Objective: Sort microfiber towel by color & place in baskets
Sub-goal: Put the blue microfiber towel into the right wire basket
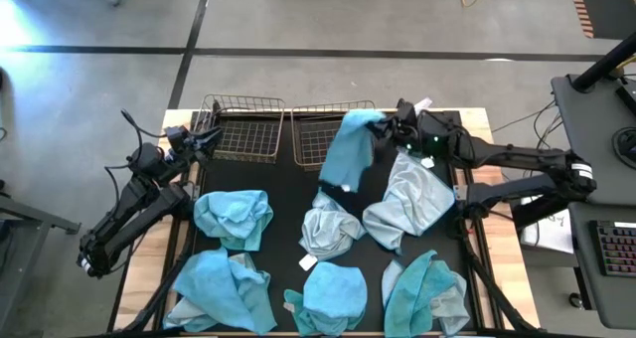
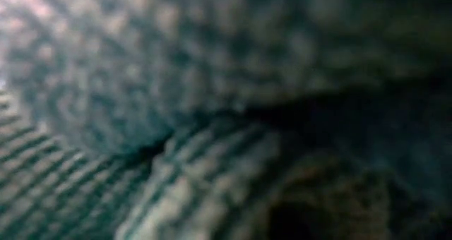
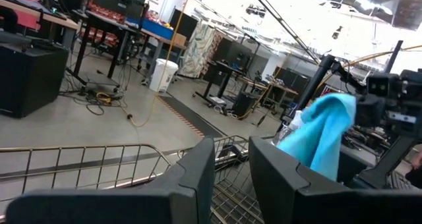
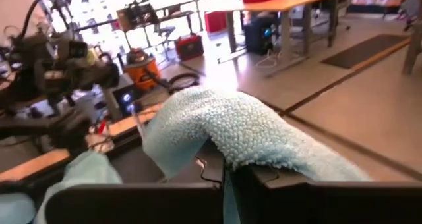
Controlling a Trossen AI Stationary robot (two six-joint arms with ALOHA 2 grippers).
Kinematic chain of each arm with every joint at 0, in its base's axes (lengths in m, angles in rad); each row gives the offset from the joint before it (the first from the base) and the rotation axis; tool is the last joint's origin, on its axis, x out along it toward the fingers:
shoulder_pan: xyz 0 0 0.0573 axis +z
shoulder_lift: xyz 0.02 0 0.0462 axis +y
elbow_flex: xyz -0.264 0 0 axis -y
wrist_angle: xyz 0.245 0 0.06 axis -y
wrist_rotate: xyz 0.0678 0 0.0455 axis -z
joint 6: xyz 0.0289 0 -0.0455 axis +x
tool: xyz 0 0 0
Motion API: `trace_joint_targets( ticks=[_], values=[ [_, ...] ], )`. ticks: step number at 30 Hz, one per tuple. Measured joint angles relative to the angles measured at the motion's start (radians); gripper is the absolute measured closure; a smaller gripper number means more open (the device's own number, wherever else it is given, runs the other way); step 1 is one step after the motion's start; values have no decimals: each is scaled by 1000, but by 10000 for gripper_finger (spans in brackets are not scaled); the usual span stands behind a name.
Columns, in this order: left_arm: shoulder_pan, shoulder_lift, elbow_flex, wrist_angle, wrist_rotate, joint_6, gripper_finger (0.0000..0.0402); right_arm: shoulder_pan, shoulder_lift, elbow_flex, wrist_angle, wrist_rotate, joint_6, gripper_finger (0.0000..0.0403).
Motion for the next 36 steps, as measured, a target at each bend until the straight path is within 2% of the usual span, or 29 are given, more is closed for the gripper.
trace_joint_targets(
  ticks=[12, 24, 36],
  values=[
    [0, 0, 0, 0, 0, 0, 322, -81, 188, 241, -3, 0, -125, 394],
    [0, 0, 0, -3, 7, 0, 322, -110, 343, 527, -172, 0, -212, 394],
    [0, 0, 0, -8, 7, 26, 322, -108, 363, 530, -485, -13, -173, 394]
  ],
)
